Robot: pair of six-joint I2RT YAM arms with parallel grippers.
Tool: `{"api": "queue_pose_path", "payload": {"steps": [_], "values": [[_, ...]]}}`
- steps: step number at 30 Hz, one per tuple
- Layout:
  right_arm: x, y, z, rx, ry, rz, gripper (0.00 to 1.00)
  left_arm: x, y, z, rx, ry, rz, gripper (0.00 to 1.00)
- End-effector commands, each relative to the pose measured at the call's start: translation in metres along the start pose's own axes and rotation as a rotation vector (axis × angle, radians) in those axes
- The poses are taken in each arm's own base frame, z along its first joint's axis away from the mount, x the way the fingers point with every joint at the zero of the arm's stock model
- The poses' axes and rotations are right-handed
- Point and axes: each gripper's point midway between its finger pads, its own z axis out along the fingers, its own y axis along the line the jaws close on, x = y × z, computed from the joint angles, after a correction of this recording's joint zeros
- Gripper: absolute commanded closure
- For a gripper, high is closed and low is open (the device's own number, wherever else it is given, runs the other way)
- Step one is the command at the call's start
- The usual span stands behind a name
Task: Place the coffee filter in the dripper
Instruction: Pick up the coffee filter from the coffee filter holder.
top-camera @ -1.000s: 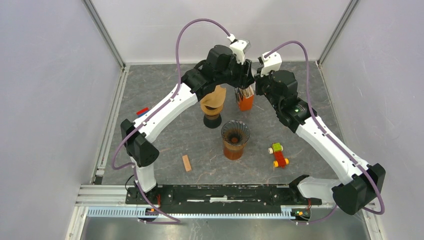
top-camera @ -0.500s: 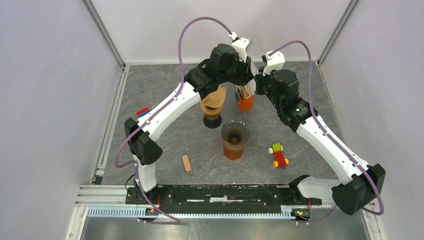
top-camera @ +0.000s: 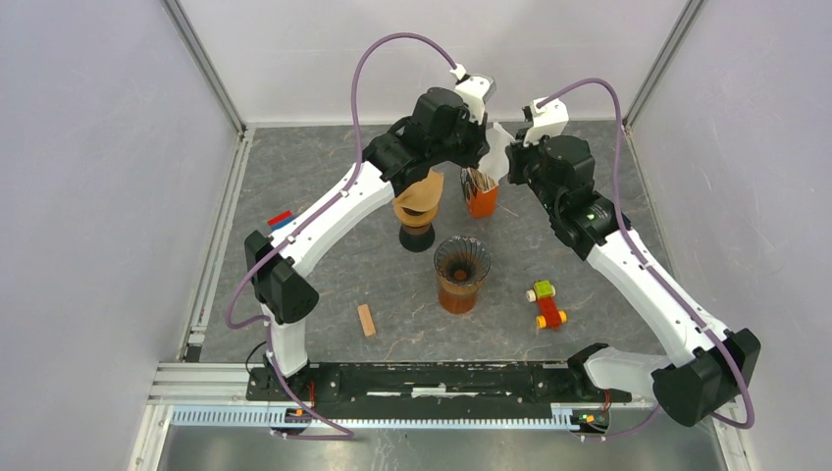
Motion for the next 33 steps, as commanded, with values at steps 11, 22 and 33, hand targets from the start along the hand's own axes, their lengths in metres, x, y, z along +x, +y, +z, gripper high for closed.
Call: {"api": "queue_pose_path", "payload": {"steps": [11, 22, 33], "values": [[-0.018, -0.007, -0.011, 0.007, -0.067, -0.052, 1.0, -0.026, 0.002, -0.024, -0.008, -0.085, 0.122, 0.87], [-0.015, -0.011, -0.012, 0.022, -0.066, -0.09, 1.0, -0.037, -0.003, -0.037, 0.01, -0.11, 0.129, 0.9], [-0.015, -0.01, -0.01, 0.021, -0.06, -0.071, 1.0, -0.027, -0.002, -0.031, 0.007, -0.082, 0.117, 0.98]]}}
